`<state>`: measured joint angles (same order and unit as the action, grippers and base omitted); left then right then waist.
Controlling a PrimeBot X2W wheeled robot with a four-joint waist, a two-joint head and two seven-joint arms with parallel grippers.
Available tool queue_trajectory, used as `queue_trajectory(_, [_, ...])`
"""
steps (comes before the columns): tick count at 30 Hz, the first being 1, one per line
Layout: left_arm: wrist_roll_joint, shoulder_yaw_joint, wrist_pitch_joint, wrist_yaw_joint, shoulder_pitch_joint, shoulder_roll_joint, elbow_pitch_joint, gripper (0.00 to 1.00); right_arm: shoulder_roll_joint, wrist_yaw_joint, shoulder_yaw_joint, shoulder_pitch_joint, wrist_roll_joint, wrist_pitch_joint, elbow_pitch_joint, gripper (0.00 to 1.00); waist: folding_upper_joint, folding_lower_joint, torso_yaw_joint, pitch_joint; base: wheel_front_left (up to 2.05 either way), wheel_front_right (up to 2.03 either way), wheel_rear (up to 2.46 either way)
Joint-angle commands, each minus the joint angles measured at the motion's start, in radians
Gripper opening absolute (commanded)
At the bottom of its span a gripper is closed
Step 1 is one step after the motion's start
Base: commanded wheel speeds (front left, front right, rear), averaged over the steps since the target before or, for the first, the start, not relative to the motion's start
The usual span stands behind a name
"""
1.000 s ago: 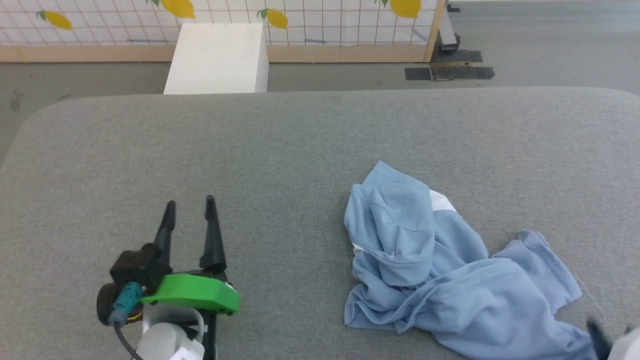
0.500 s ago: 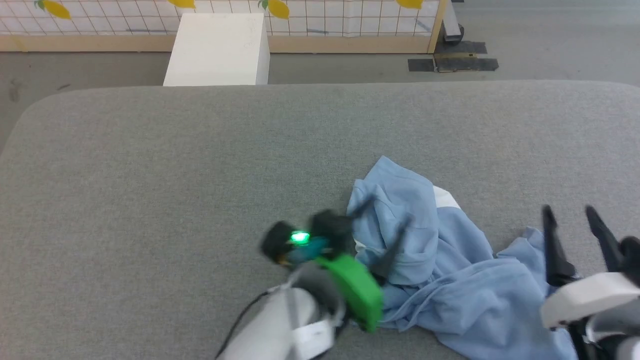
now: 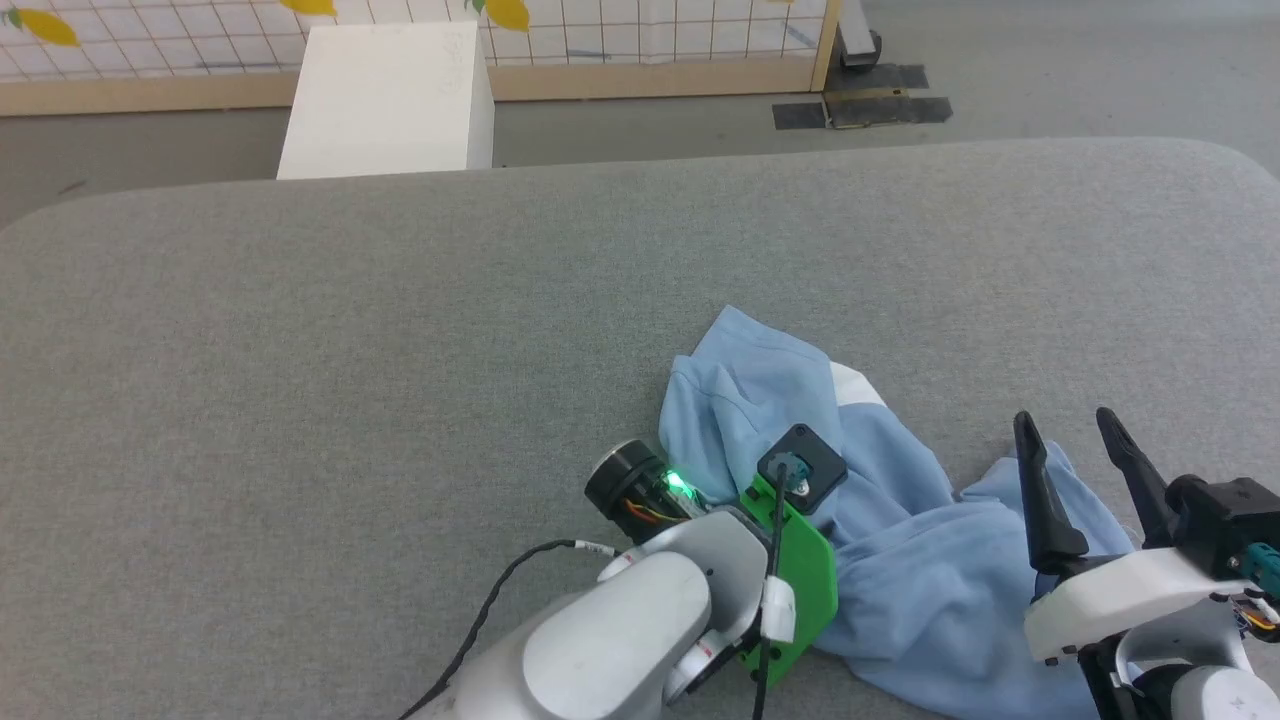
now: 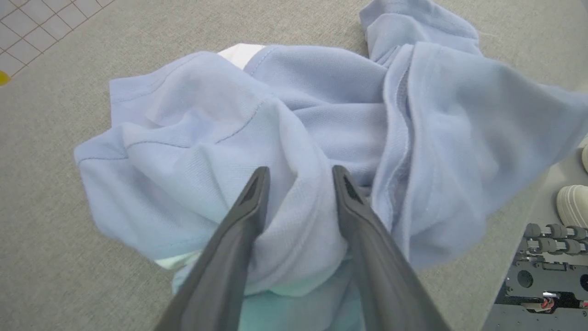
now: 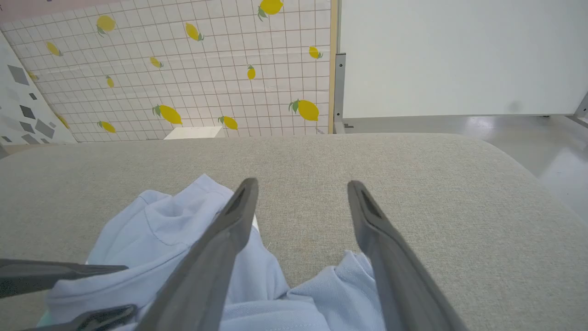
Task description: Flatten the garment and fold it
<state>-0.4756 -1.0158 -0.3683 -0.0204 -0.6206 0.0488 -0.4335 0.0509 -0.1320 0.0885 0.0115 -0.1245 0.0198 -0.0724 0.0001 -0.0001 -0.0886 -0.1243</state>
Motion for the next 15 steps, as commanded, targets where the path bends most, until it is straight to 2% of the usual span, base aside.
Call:
queue_trajectory(1, [-0.013,-0.005,0.0,-0.006,-0.021,0.001,-0.002,0.0,-0.001,0.001,0.001,-0.01,-0.003,-0.006,0.004,1.0,-0.0001,0.0001,0.004,0.008,0.0,0.0,0.0])
queue_trajectory(5, [-0.03,0.008,0.046,-0.019,-0.03,0.001,-0.001,0.0,-0.001,0.001,0.013,0.005,-0.005,0.002,0.002,1.0,-0.0001,0.0001,0.029,0.02,0.0,0.0,0.0])
queue_trajectory(9, [-0.056,0.114,0.2,-0.074,-0.031,0.019,0.017,0.0,-0.001,0.001,0.018,0.007,-0.011,0.011,-0.01,1.0,-0.0001,0.0001,0.064,0.032,0.0,0.0,0.0])
queue_trajectory(12, [-0.087,0.217,0.308,-0.123,-0.007,0.067,0.05,0.0,-0.001,0.001,0.023,0.011,-0.01,0.021,-0.017,1.0,-0.0001,0.0001,0.097,0.038,0.0,0.0,0.0])
queue_trajectory(15, [-0.142,0.349,0.411,-0.189,0.068,0.139,0.101,0.0,-0.001,0.001,0.023,0.014,-0.011,0.032,-0.021,1.0,-0.0001,0.0001,0.129,0.044,0.0,0.0,0.0])
